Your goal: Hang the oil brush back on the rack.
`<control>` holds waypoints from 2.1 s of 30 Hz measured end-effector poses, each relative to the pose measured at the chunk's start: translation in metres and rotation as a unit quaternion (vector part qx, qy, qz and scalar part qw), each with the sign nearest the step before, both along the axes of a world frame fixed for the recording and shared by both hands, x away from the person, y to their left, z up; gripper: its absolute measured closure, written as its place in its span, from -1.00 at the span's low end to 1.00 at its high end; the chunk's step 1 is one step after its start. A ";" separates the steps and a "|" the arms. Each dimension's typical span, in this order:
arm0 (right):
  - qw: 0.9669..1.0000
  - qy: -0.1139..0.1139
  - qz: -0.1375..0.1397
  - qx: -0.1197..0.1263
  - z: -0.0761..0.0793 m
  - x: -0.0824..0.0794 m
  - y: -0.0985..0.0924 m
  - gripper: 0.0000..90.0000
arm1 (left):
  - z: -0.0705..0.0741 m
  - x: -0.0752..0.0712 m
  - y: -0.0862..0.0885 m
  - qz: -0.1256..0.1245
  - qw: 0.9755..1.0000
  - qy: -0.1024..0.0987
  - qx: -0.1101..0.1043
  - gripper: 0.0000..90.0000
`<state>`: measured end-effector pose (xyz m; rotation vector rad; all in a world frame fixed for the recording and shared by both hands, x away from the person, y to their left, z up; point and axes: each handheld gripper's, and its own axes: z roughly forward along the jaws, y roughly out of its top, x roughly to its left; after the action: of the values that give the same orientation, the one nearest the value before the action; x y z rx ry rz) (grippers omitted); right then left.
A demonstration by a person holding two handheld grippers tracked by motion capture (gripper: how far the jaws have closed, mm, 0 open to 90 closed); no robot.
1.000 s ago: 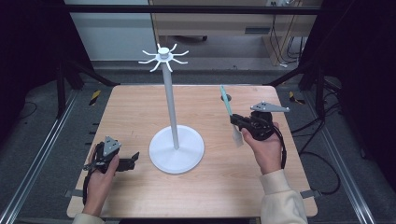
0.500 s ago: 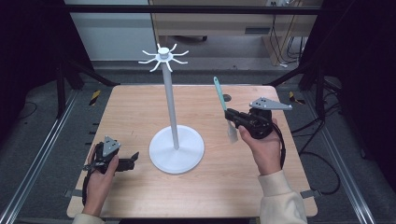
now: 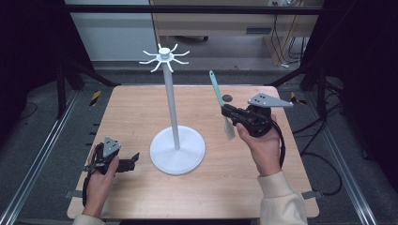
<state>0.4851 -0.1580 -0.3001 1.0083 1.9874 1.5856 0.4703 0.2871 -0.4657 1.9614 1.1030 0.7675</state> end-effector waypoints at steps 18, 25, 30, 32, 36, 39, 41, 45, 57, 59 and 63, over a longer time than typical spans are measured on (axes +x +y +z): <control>0.999 -0.036 0.021 0.021 0.013 -0.013 0.011 0.84 | 0.000 0.000 -0.001 -0.001 1.000 -0.001 0.002 -0.95; 0.998 -0.056 0.032 0.022 0.023 -0.018 0.020 0.83 | -0.001 -0.001 -0.001 0.000 1.000 0.000 0.003 -0.95; 0.997 -0.065 0.040 0.027 0.028 -0.021 0.022 0.83 | -0.001 -0.001 -0.001 0.000 1.000 0.001 0.005 -0.95; 0.996 -0.068 0.043 0.029 0.029 -0.022 0.023 0.83 | -0.001 -0.001 -0.001 0.000 1.000 0.000 0.005 -0.95; 0.996 -0.070 0.048 0.032 0.032 -0.023 0.025 0.83 | -0.001 -0.001 -0.001 0.001 1.000 0.000 0.005 -0.95; 0.995 -0.079 0.052 0.035 0.036 -0.023 0.026 0.83 | -0.001 -0.001 0.000 0.001 1.000 0.001 0.006 -0.95; 0.994 -0.082 0.054 0.038 0.039 -0.024 0.028 0.83 | -0.001 -0.001 -0.001 0.001 1.000 0.000 0.005 -0.95; 0.994 -0.086 0.058 0.042 0.041 -0.024 0.030 0.83 | -0.001 -0.001 -0.001 0.000 1.000 0.001 0.006 -0.95; 0.992 -0.095 0.066 0.046 0.044 -0.026 0.034 0.83 | -0.001 -0.001 -0.002 -0.004 1.000 0.003 0.007 -0.95; 0.992 -0.096 0.069 0.045 0.044 -0.026 0.035 0.83 | -0.001 -0.001 -0.002 -0.004 1.000 0.003 0.007 -0.95; 0.992 -0.096 0.073 0.041 0.043 -0.026 0.036 0.83 | -0.001 -0.001 -0.002 -0.003 1.000 0.002 0.006 -0.95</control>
<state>0.4589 -0.1216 -0.2570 0.7228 1.9145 1.7822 0.4694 0.2853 -0.4669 1.9763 1.0970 0.7697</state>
